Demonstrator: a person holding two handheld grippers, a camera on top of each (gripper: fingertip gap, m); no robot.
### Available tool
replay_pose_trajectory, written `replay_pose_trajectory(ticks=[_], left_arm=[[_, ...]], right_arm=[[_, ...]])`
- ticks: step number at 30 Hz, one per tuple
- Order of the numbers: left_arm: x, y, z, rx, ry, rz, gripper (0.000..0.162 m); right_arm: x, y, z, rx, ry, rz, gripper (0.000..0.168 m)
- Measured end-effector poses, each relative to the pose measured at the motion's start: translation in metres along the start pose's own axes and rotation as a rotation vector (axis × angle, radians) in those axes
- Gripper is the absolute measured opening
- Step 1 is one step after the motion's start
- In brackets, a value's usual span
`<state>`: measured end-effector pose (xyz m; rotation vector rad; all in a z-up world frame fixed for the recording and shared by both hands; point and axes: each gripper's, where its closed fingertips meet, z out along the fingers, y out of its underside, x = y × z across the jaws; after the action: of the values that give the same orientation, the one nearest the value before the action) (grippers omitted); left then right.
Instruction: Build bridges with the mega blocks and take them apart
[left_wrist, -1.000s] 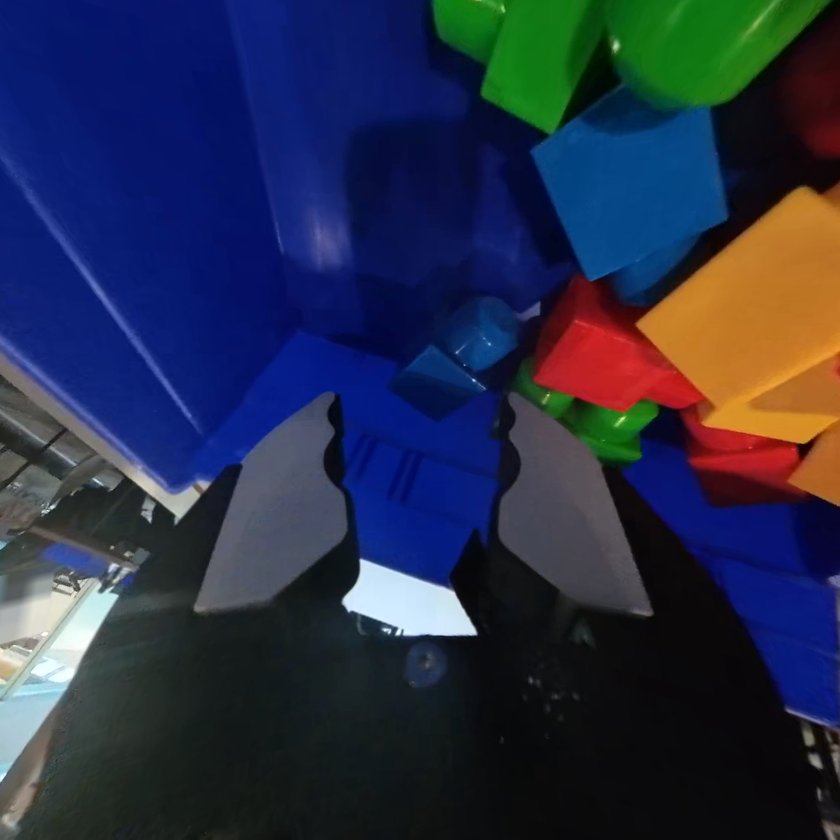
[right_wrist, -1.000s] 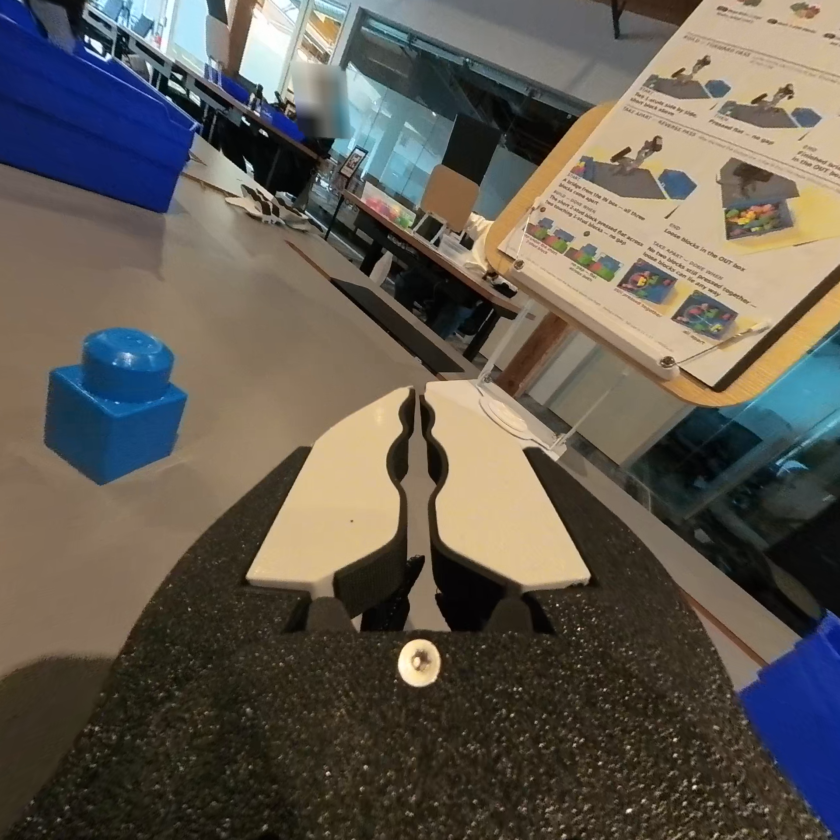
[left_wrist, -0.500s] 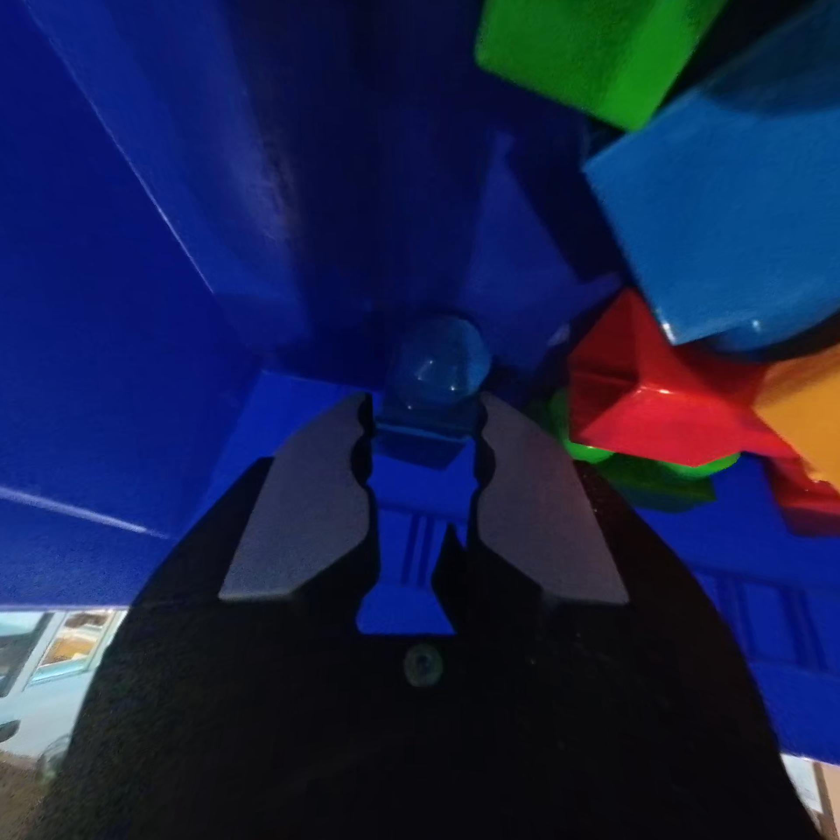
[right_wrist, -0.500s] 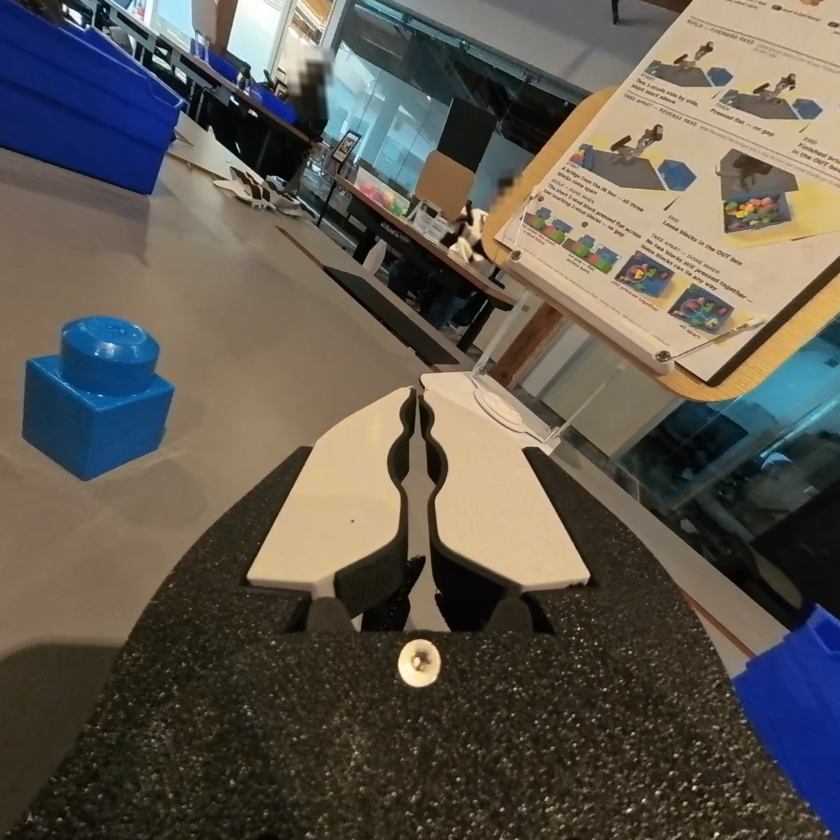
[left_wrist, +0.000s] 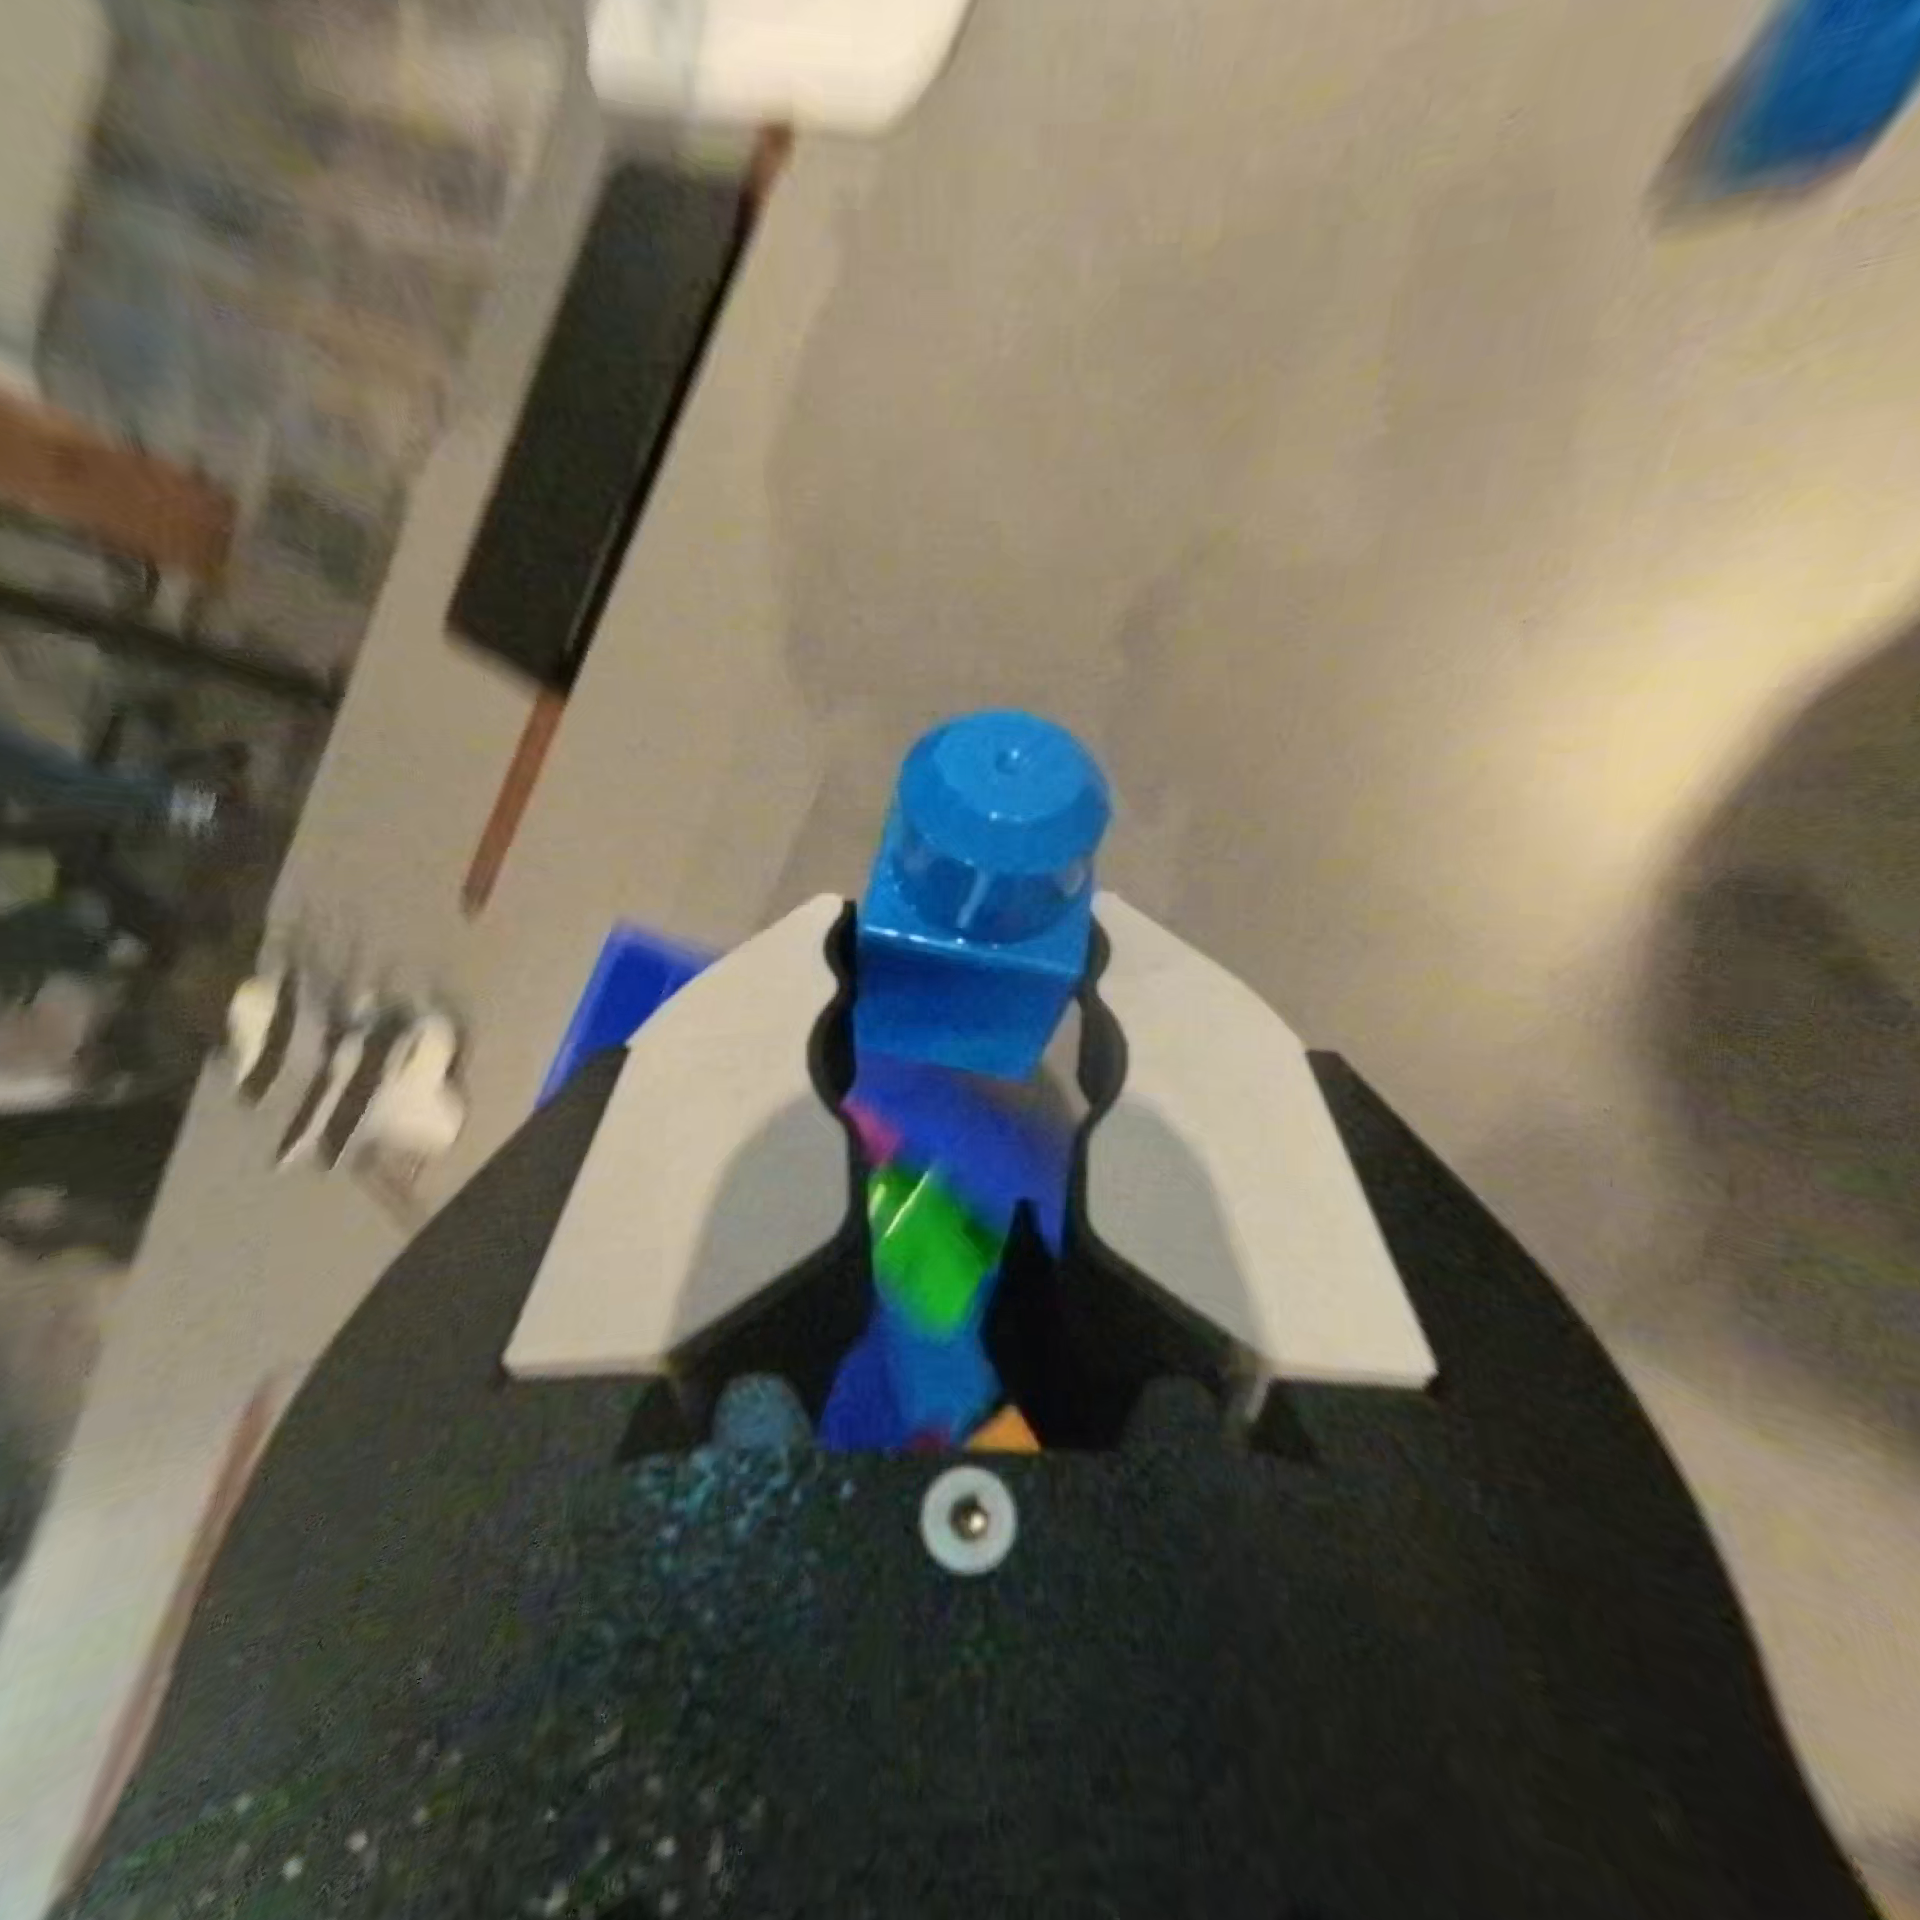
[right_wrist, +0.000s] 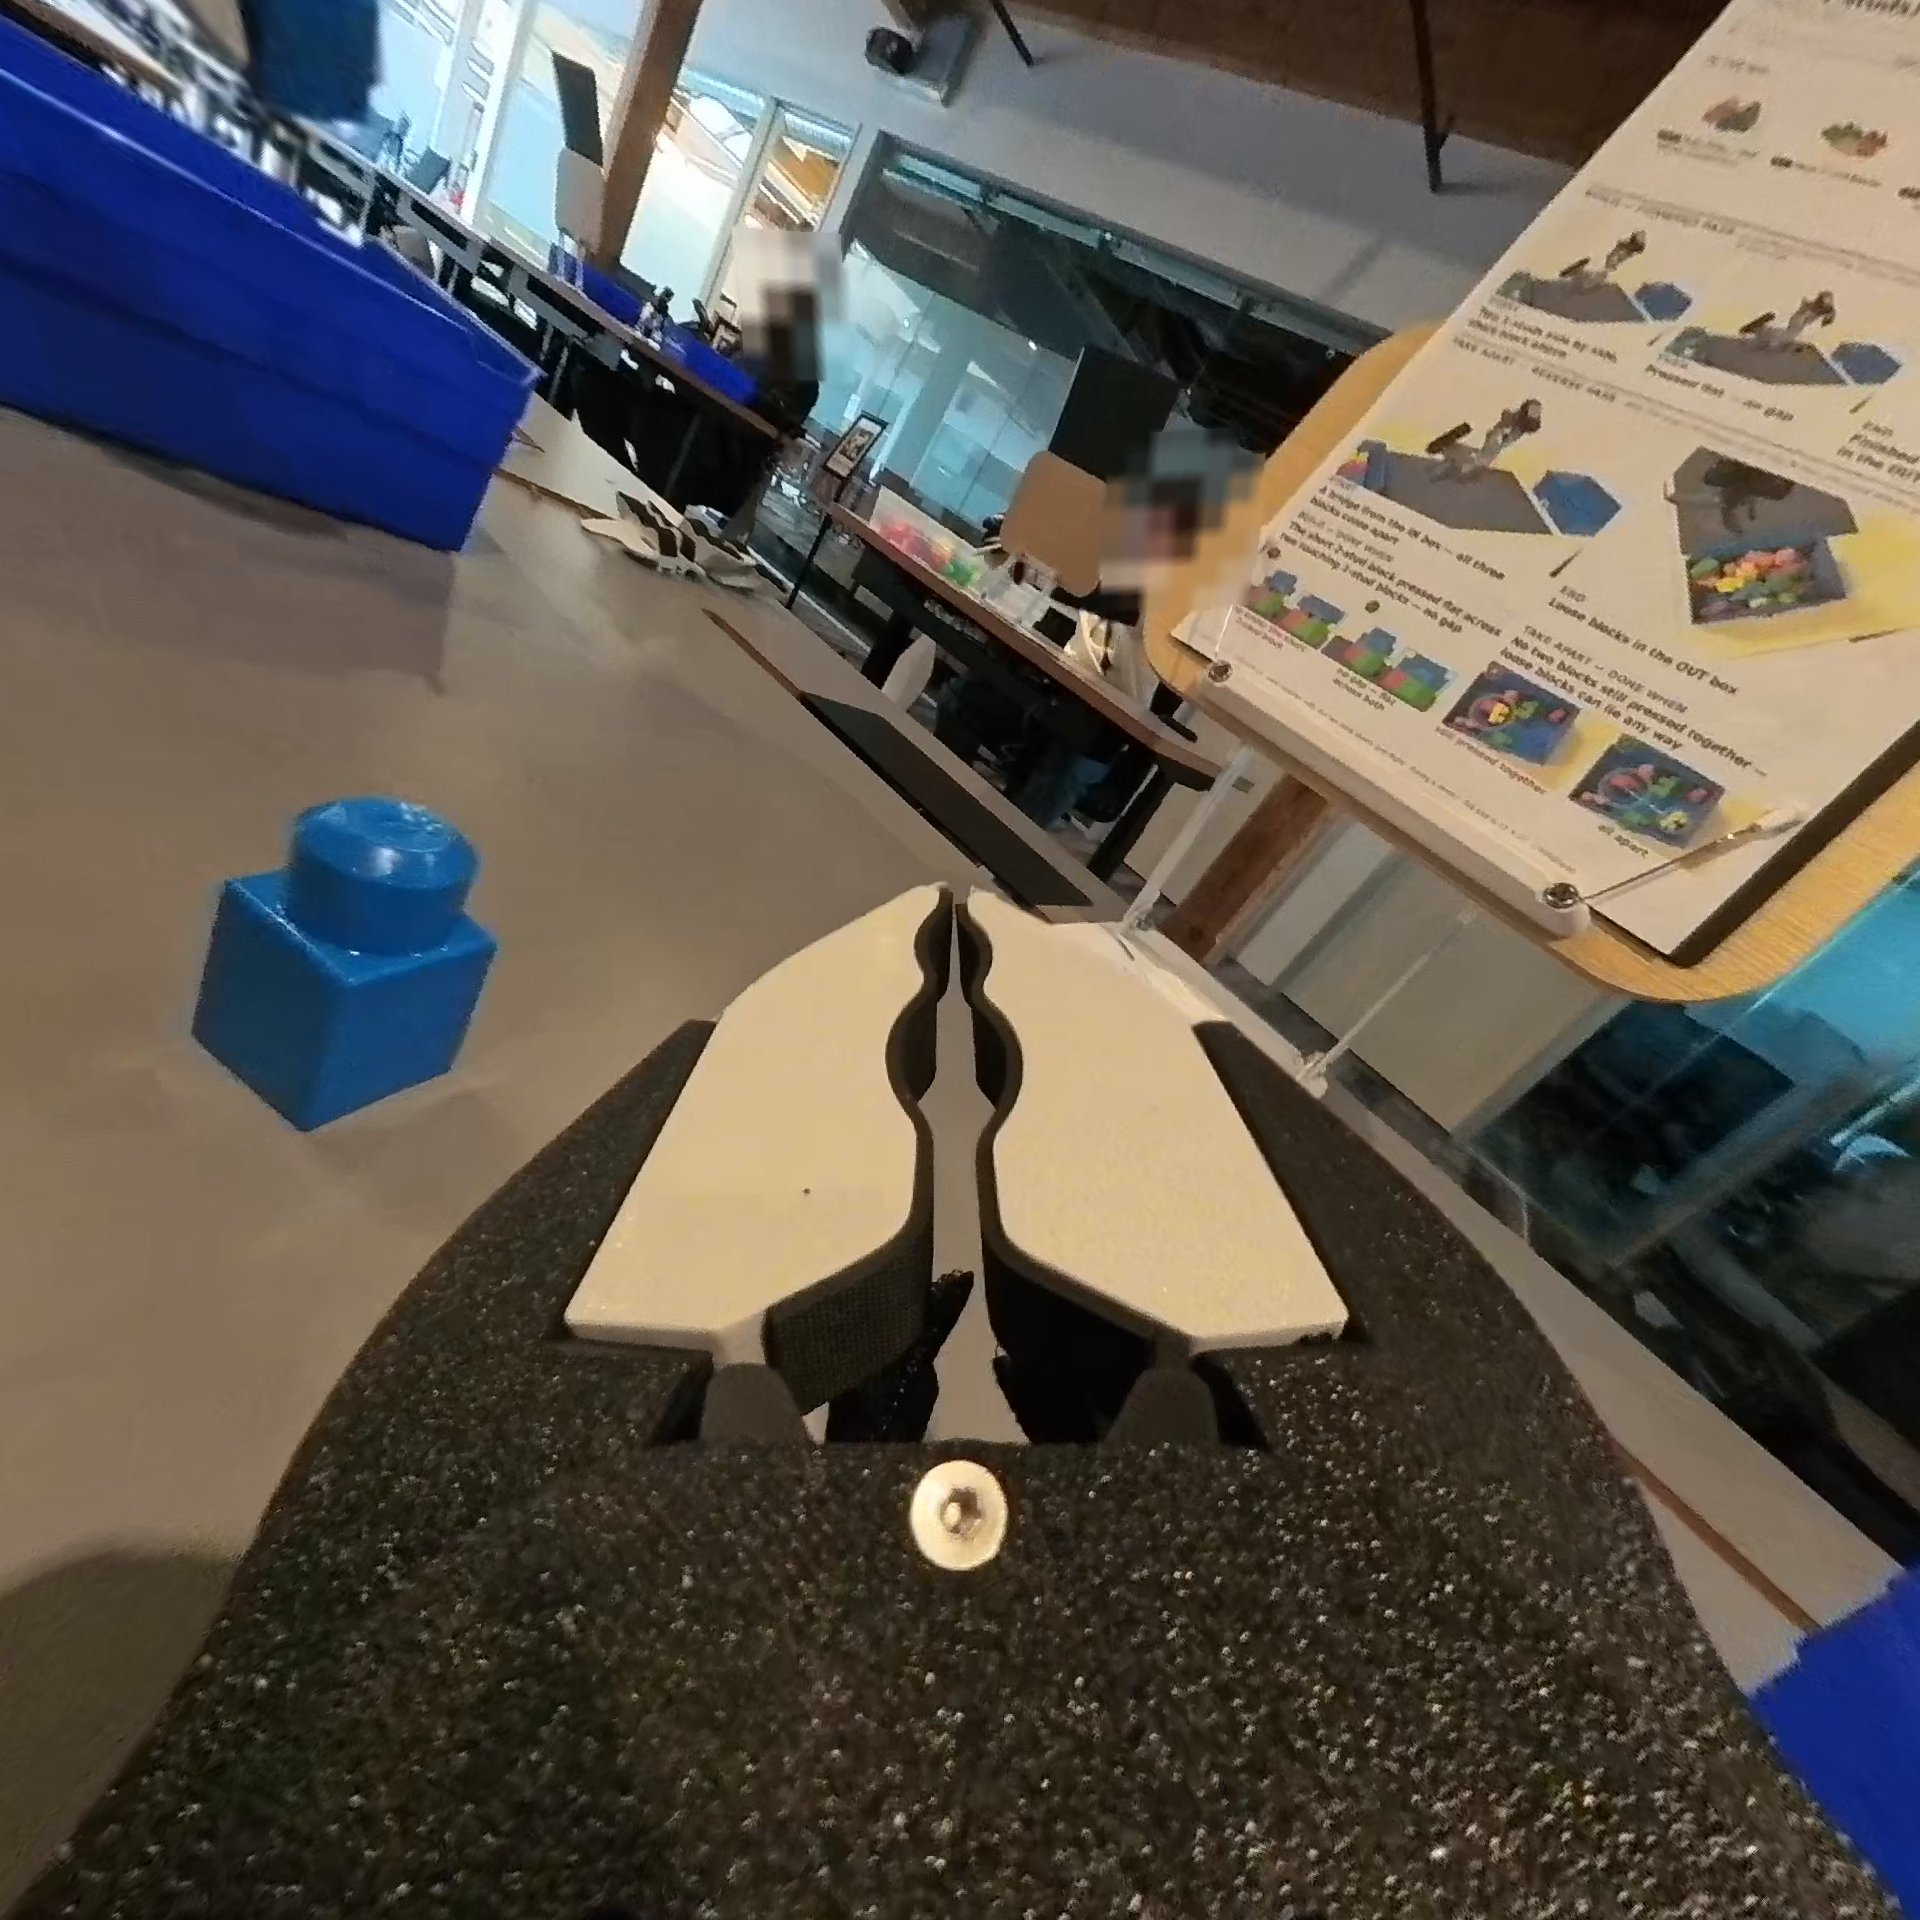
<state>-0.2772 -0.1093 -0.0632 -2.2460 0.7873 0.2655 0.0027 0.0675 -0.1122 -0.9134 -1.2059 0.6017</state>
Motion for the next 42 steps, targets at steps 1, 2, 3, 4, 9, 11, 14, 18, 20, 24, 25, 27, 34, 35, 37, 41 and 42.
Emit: replay_pose_trajectory(ticks=[1, 2, 3, 4, 9, 11, 14, 18, 20, 24, 25, 27, 34, 35, 37, 41, 42], left_arm=[[0.019, -0.026, 0.005, 0.073, 0.006, -0.009, 0.039], [0.039, -0.047, 0.012, 0.126, 0.012, -0.016, 0.039], [0.06, -0.064, 0.021, 0.164, 0.022, -0.027, 0.039], [0.08, -0.076, 0.032, 0.189, 0.033, -0.046, 0.039], [0.15, -0.104, 0.096, 0.251, 0.159, -0.315, 0.039], [0.164, -0.102, 0.117, 0.229, 0.213, -0.425, 0.039], [0.172, -0.094, 0.136, 0.181, 0.214, -0.483, 0.039], [0.179, -0.091, 0.148, 0.14, 0.226, -0.489, 0.039], [0.182, -0.09, 0.152, 0.129, 0.235, -0.485, 0.039], [0.185, -0.087, 0.159, 0.121, 0.251, -0.477, 0.039], [0.187, -0.085, 0.16, 0.118, 0.262, -0.479, 0.039], [0.188, -0.084, 0.161, 0.122, 0.275, -0.486, 0.039], [0.196, -0.081, 0.158, 0.146, 0.318, -0.46, 0.039], [0.198, -0.081, 0.156, 0.148, 0.324, -0.44, 0.04], [0.201, -0.08, 0.154, 0.139, 0.334, -0.413, 0.053], [0.2, -0.08, 0.146, 0.153, 0.318, -0.395, 0.077], [0.197, -0.082, 0.143, 0.18, 0.297, -0.388, 0.077]], right_arm=[[-0.001, -0.001, -0.001, 0.008, -0.007, -0.002, 0.001], [-0.001, -0.003, -0.002, 0.014, -0.009, -0.001, 0.001], [0.0, -0.004, -0.003, 0.019, -0.008, 0.004, 0.001], [0.001, -0.005, -0.005, 0.024, -0.006, 0.01, 0.001], [0.01, -0.01, -0.014, 0.055, 0.015, 0.055, 0.0], [0.01, -0.009, -0.014, 0.056, 0.01, 0.073, 0.0], [0.008, -0.01, -0.015, 0.058, 0.001, 0.074, 0.0], [0.005, -0.011, -0.015, 0.062, -0.01, 0.064, 0.0], [0.004, -0.011, -0.015, 0.06, -0.012, 0.057, 0.0], [0.004, -0.011, -0.015, 0.058, -0.012, 0.055, 0.0], [0.004, -0.01, -0.014, 0.057, -0.012, 0.055, 0.0], [0.003, -0.01, -0.014, 0.057, -0.014, 0.051, 0.0], [0.0, -0.01, -0.014, 0.054, -0.028, 0.037, 0.0], [-0.001, -0.01, -0.013, 0.053, -0.032, 0.037, 0.0], [-0.002, -0.01, -0.013, 0.055, -0.04, 0.037, 0.0], [-0.005, -0.012, -0.014, 0.064, -0.061, 0.042, 0.001], [-0.006, -0.012, -0.013, 0.064, -0.066, 0.043, 0.001]])
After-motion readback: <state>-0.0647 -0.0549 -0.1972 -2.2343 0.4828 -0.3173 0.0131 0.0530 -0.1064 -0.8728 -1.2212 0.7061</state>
